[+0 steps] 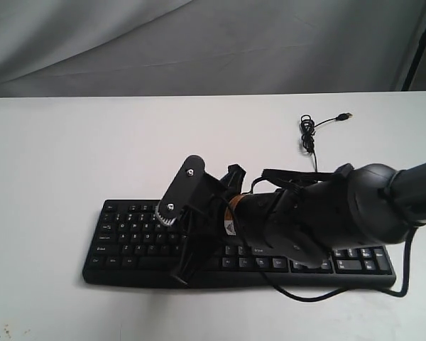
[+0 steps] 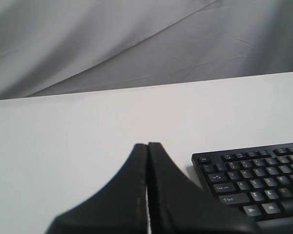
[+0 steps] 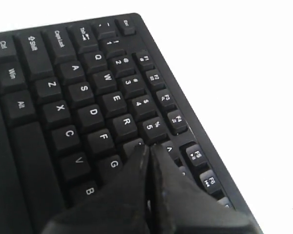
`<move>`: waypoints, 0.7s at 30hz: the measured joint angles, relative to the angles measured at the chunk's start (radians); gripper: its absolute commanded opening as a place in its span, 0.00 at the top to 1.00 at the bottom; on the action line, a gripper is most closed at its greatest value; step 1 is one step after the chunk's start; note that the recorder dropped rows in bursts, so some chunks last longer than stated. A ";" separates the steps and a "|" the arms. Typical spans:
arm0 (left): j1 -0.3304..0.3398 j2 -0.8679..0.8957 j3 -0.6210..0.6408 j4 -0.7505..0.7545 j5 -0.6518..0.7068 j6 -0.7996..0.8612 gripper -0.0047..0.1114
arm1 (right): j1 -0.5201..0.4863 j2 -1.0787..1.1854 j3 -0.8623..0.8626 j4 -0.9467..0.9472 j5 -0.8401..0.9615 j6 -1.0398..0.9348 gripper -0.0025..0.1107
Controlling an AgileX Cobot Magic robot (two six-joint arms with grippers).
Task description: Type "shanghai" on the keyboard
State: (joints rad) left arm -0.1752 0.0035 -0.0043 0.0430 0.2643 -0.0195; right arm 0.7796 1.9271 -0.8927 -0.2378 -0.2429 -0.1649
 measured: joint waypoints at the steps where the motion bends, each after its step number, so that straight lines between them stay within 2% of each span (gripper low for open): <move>1: 0.000 0.000 0.000 0.000 0.000 0.000 0.96 | 0.000 -0.004 0.000 0.000 0.000 0.000 0.98; 5: 0.000 0.000 0.000 0.000 0.000 0.000 0.96 | 0.028 -0.004 -0.036 -0.002 0.022 0.000 0.98; 13: 0.000 0.000 0.000 0.000 0.000 0.000 0.96 | 0.126 0.095 -0.236 -0.034 0.126 -0.002 0.98; 21: 0.000 0.000 0.000 0.000 0.000 0.000 0.96 | 0.145 0.192 -0.312 -0.041 0.150 -0.002 0.98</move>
State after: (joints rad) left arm -0.1752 0.0035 -0.0043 0.0430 0.2643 -0.0195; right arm 0.9249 2.1187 -1.2052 -0.2786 -0.0926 -0.1668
